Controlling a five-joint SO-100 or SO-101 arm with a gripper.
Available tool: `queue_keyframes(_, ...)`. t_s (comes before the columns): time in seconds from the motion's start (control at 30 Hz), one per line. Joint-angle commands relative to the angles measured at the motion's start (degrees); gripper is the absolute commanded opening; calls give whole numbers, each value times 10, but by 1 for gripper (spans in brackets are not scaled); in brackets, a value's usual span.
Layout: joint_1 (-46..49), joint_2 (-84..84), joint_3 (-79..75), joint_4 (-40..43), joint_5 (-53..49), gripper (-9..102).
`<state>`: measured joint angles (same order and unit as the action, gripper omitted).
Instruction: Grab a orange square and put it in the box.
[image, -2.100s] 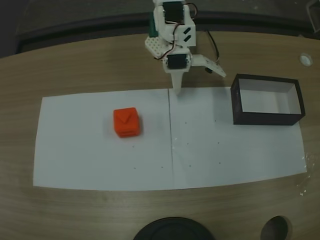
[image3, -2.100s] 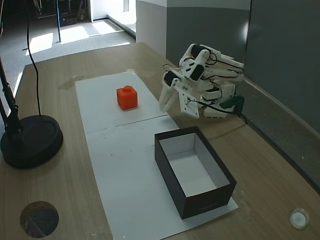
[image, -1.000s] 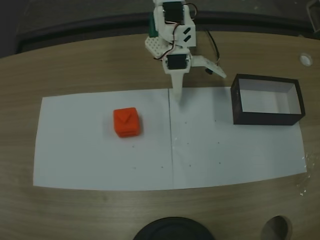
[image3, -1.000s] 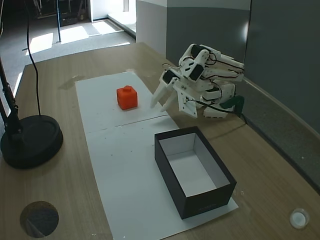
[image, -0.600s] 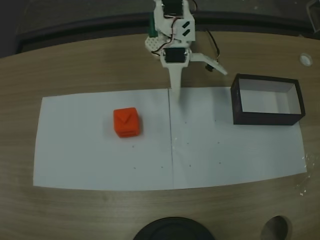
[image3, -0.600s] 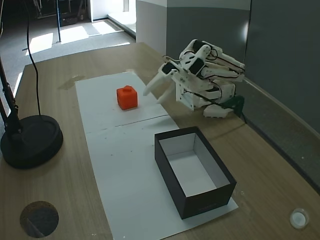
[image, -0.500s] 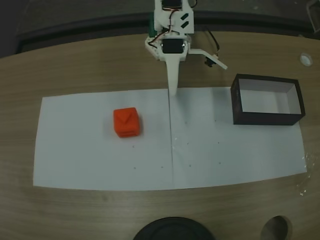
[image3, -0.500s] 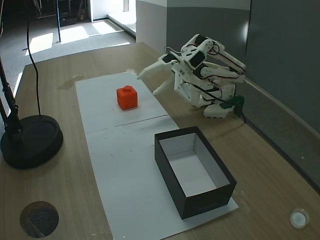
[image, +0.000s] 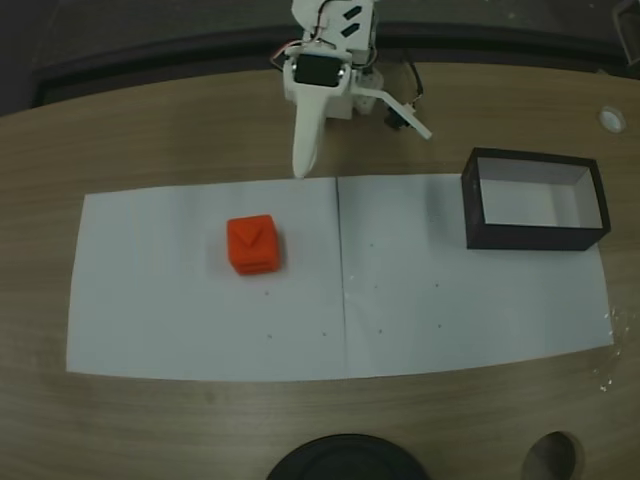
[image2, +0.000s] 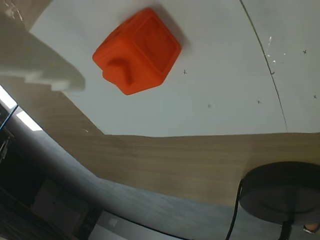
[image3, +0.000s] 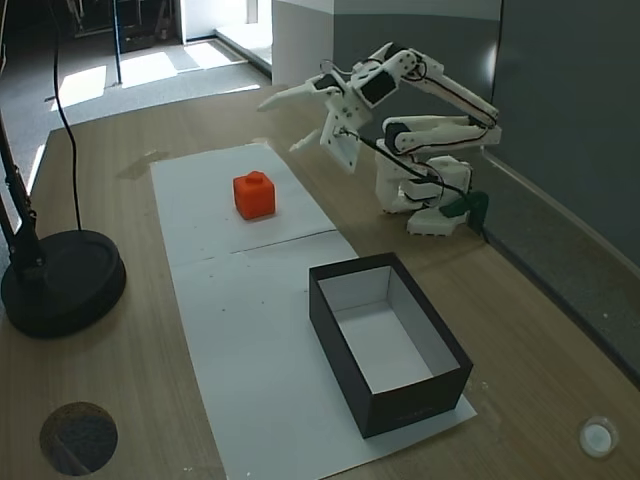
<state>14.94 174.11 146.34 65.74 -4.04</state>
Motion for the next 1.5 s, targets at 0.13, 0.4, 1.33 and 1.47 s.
queue_keyframes(0.13,61,-363,-224,13,0,34)
queue_keyframes(0.4,105,-635,-394,112,0,34)
queue_keyframes(1.33,116,-828,-409,26,0,11)
queue_keyframes(1.47,113,-824,-410,26,-12,9)
